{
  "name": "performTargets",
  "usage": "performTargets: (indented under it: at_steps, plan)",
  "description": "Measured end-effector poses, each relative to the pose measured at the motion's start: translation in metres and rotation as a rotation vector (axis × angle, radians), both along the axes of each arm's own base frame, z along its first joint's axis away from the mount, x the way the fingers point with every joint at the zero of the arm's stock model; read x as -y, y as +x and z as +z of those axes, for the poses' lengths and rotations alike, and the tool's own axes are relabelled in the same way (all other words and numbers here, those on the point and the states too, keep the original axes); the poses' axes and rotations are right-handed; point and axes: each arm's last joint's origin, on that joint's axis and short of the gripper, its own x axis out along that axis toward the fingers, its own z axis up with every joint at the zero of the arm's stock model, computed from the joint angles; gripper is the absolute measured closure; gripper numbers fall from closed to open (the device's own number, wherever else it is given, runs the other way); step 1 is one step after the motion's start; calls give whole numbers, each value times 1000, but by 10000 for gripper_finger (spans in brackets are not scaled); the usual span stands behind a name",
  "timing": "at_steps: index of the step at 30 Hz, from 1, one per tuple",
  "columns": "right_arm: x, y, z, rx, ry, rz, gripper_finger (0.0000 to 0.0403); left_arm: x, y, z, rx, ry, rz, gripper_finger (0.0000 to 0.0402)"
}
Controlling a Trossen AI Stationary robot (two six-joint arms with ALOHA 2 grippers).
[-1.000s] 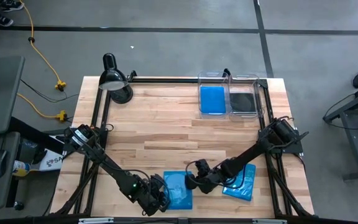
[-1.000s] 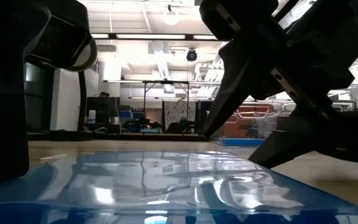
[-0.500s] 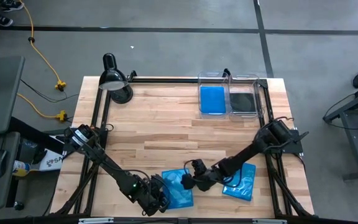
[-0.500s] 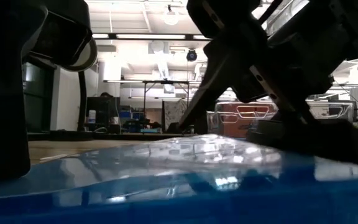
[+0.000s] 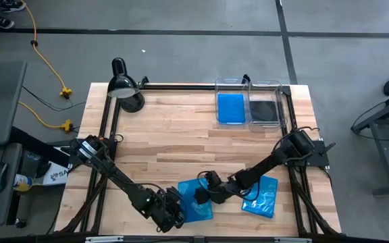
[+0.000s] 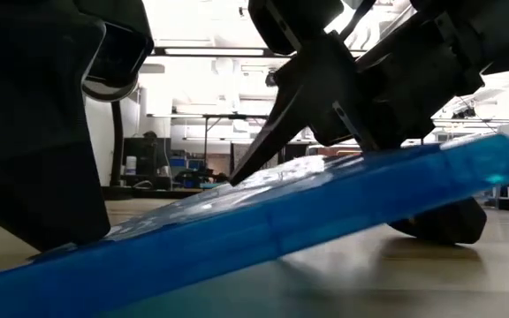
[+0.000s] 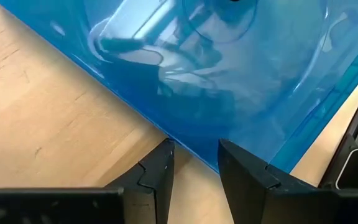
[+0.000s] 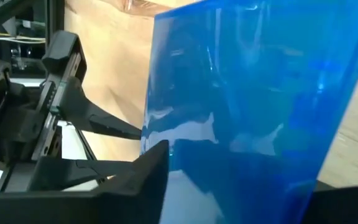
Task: Pick & place jewel cases by type
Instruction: Put the left blue CD case into the left transparent bin
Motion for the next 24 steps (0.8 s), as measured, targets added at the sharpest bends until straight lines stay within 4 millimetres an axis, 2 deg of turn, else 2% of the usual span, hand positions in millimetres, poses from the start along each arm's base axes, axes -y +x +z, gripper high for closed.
performTargets:
  at_steps: [8, 12, 15, 19, 22, 24]
  plan:
    - [-2, 1, 4, 27, -19, 65, 328, -1, -3, 7, -20, 38, -88, 285]
    - [-4, 4, 9, 82, -40, 104, 368, -8, -14, 15, -70, 116, -106, 285]
    - [-5, 2, 17, 102, -79, 136, 394, -12, -29, 31, -88, 186, -66, 285]
    - [-3, -3, 36, 128, -170, 139, 397, -14, -61, 50, -105, 296, 31, 285]
    - [1, -8, 59, 167, -257, 144, 400, -16, -86, 64, -87, 368, 87, 285]
    - [5, -13, 79, 206, -320, 144, 400, -15, -94, 70, -61, 389, 94, 285]
